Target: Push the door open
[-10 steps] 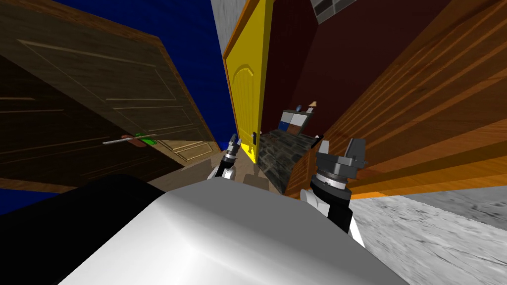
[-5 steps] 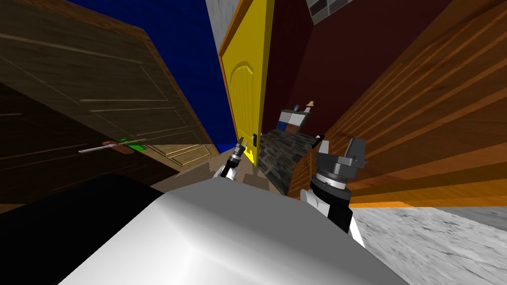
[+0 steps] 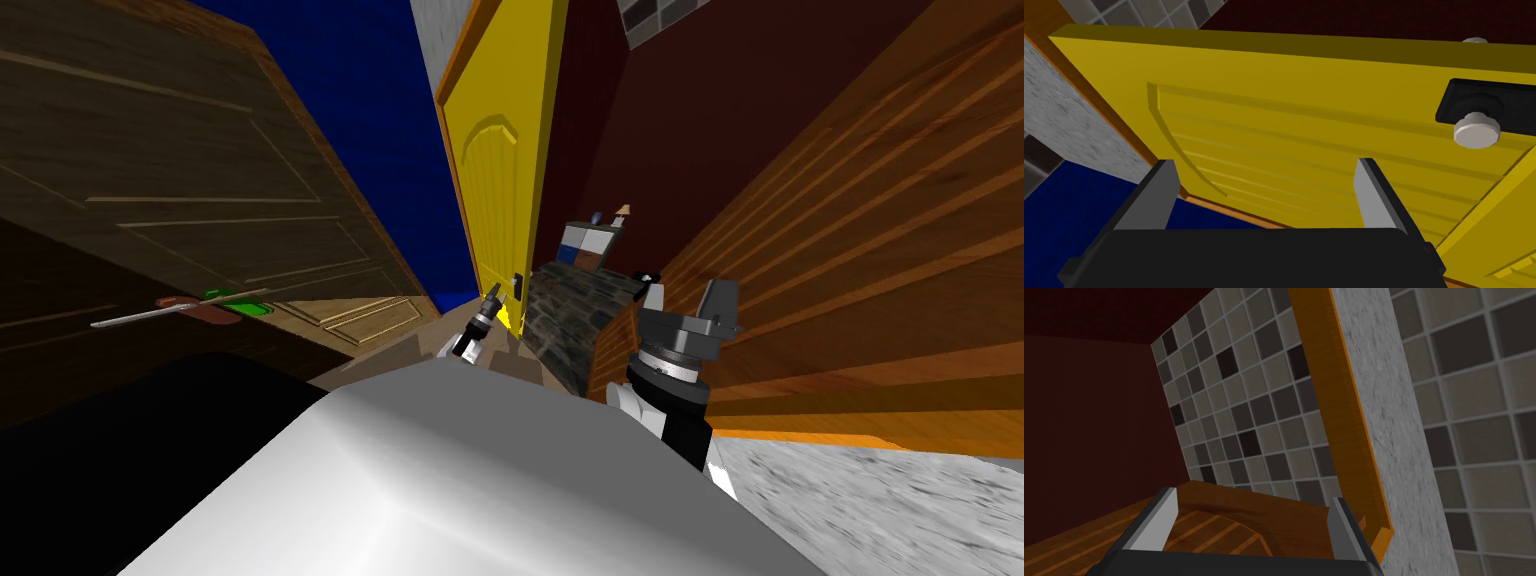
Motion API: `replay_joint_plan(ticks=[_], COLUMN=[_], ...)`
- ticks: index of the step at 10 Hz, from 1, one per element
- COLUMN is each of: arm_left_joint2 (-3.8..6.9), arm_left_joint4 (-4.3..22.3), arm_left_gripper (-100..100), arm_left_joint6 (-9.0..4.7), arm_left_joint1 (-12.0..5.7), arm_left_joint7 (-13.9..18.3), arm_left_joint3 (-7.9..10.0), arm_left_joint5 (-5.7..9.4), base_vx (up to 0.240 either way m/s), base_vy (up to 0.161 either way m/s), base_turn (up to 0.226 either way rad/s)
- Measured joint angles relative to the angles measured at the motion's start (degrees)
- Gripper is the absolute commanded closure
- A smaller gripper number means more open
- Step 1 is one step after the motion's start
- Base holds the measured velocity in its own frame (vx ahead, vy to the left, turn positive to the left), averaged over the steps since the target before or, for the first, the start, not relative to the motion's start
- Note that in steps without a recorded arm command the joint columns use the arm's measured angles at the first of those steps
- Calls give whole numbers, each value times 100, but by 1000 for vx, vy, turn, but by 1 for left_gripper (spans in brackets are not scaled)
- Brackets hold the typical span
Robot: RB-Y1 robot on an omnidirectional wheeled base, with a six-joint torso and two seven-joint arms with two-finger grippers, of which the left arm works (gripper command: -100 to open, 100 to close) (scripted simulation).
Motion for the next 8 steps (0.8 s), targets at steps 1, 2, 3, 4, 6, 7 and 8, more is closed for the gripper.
replay_joint_plan(ticks=[1,2,3,4,6,7,8], arm_left_joint2=[10,39,56,89,116,121,153], arm_left_joint4=[162,343,456,534,708,845,996], arm_left_gripper=[-100,-100,-100,-100,-100,-100,-100], arm_left_joint6=[46,68,110,166,199,228,255], arm_left_joint1=[-110,-205,-259,-293,-381,-461,-550], arm_left_joint7=[31,64,88,114,146,167,202], arm_left_joint3=[-67,-129,-207,-283,-357,-415,-469], arm_left_joint5=[7,19,23,29,39,44,59], base_vx=[86,88,68,43,56,58,83], base_vy=[113,126,123,83,71,112,130], base_turn=[-56,-75,-74,-27,-51,-78,-75])
